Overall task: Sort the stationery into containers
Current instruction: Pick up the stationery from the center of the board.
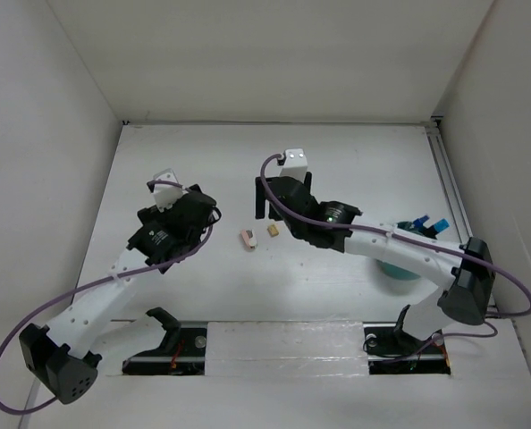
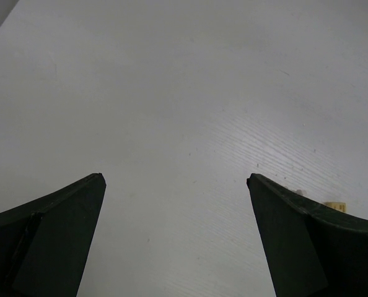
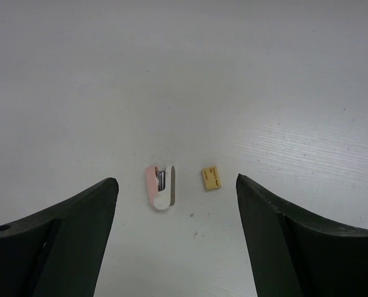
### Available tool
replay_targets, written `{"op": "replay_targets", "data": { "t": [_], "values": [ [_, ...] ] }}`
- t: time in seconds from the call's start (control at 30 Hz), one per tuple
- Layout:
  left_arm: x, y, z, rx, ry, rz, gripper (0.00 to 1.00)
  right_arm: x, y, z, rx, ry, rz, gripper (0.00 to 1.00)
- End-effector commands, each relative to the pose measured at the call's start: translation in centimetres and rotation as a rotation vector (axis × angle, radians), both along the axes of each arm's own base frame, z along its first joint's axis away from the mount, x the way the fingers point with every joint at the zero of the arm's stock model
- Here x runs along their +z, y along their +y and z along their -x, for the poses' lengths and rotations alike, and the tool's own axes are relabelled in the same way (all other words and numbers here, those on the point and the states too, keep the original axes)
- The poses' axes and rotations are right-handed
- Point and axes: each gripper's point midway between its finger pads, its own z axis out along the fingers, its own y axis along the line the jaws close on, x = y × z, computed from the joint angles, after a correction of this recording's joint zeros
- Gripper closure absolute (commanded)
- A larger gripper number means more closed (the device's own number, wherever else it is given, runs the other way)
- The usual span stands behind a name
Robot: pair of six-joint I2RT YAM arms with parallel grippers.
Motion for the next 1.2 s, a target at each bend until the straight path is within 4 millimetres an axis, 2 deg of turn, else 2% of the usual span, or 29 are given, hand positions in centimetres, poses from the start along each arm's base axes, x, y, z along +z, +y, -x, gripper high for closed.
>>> {"op": "replay_targets", "data": {
  "t": [0.0, 0.07, 0.1, 0.13, 0.17, 0.2, 0.3, 0.37, 0.47, 0.63, 0.67, 0.73, 0.77, 0.8, 0.83, 0.87, 0.9, 0.97, 1.0, 1.17],
  "values": [
    [1.8, 1.2, -0.1, 0.083, -0.057, 0.006, 0.00, 1.2, 0.2, 0.8, 0.058, -0.022, -0.054, 0.17],
    [2.1, 1.3, 0.0, 0.083, -0.069, 0.016, 0.00, 0.4, -0.1, 1.0, 0.068, -0.008, -0.052, 0.17],
    [2.4, 1.4, 0.2, 0.083, -0.082, 0.027, 0.00, 0.9, -0.4, 0.8, 0.067, -0.011, -0.065, 0.17],
    [2.4, 1.4, 0.2, 0.083, -0.082, 0.027, 0.00, 0.1, -0.4, 1.0, 0.078, 0.003, -0.056, 0.17],
    [2.9, 1.4, 0.2, 0.084, -0.105, 0.045, 0.00, -0.1, -1.3, 0.7, 0.060, 0.005, -0.052, 0.17],
    [2.8, 1.3, 0.2, 0.072, -0.097, 0.041, 0.00, 0.3, -1.4, 1.1, 0.062, 0.013, -0.085, 0.17],
    [2.7, 1.2, 0.3, 0.059, -0.096, 0.046, 0.00, -0.6, -3.2, 0.6, 0.061, 0.043, -0.096, 0.17],
    [2.7, 0.9, 0.2, 0.046, -0.094, 0.051, 0.00, 0.1, -4.2, 0.7, 0.057, 0.045, -0.110, 0.17],
    [1.7, 0.3, 0.0, 0.016, -0.044, 0.026, 0.00, -1.5, -5.8, 0.7, 0.073, 0.095, -0.060, 0.14],
    [1.8, -1.2, -0.8, -0.058, -0.034, 0.037, 0.00, -3.4, -8.0, -0.2, 0.045, 0.154, -0.016, 0.15],
    [1.4, -1.4, -0.9, -0.071, -0.017, 0.029, 0.00, -4.4, -8.2, -0.4, 0.051, 0.178, 0.013, 0.15],
    [1.1, -1.7, -0.9, -0.085, 0.000, 0.021, 0.00, -4.6, -7.8, -0.5, 0.087, 0.198, 0.027, 0.18],
    [0.9, -1.7, -1.0, -0.085, 0.009, 0.015, 0.00, -5.5, -7.7, -0.9, 0.096, 0.218, 0.050, 0.18],
    [0.9, -1.7, -1.0, -0.085, 0.009, 0.015, 0.00, -6.0, -7.4, -0.9, 0.114, 0.235, 0.067, 0.21],
    [0.9, -1.7, -1.0, -0.085, 0.009, 0.015, 0.00, -7.4, -6.6, -1.2, 0.139, 0.275, 0.096, 0.25],
    [0.9, -1.7, -1.0, -0.085, 0.009, 0.015, 0.00, -6.8, -6.2, -1.3, 0.151, 0.269, 0.081, 0.28],
    [0.7, -1.6, -0.9, -0.085, 0.017, 0.010, 0.00, -9.2, -5.8, -1.4, 0.157, 0.329, 0.121, 0.29],
    [1.3, -1.3, -0.7, -0.077, -0.007, 0.016, 0.00, -10.6, -4.7, -1.8, 0.166, 0.359, 0.149, 0.30],
    [1.3, -1.3, -0.7, -0.077, -0.007, 0.016, 0.00, -12.8, -4.0, -1.6, 0.176, 0.399, 0.186, 0.30],
    [2.1, -1.1, -0.4, -0.078, -0.033, 0.035, 0.00, -16.6, -1.3, -1.8, 0.209, 0.458, 0.220, 0.32]
  ]
}}
